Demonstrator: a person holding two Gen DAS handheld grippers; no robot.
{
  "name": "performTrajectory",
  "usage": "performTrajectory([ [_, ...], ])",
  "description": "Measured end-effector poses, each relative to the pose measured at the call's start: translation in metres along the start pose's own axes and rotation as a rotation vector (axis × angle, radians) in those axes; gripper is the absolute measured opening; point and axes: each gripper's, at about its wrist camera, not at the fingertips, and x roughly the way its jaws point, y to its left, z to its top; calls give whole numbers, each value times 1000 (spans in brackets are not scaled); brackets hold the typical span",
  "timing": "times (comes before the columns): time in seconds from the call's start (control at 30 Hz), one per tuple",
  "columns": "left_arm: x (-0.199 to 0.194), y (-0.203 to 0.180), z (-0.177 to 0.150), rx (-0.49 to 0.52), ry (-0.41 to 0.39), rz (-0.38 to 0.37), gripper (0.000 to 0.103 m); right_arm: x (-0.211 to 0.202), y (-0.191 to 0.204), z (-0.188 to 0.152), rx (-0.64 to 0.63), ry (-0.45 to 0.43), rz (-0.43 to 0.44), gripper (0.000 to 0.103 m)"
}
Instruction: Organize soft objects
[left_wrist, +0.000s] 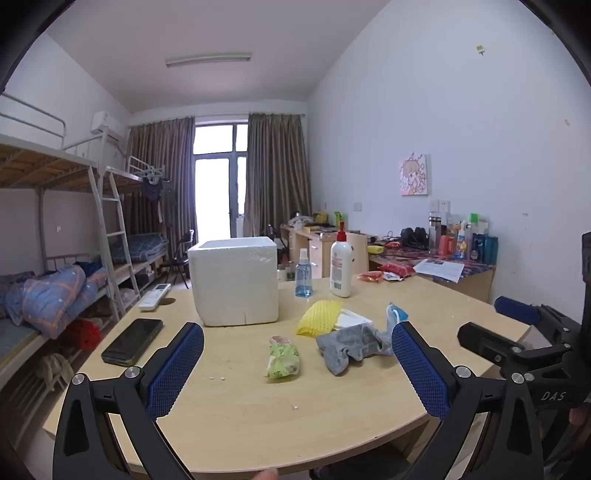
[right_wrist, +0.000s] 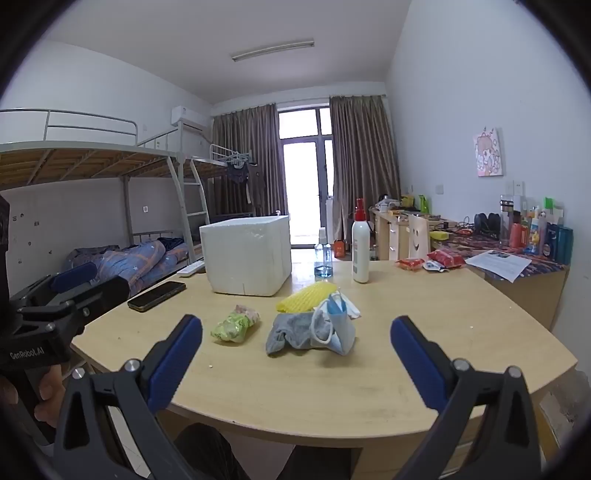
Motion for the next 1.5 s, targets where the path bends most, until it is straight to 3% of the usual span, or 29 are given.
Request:
performTrajectory([
  [0.27,-2,-10,4,39,-3,-17,102,0,0,0,6,-9,1,103],
  [0.67,-5,-3,0,-9,-2,-46,102,-1,1,0,9,-12,0,103],
  [1.5,-3,-5,1,15,-2,-37,102,-1,-2,-1,0,-7,1,103],
])
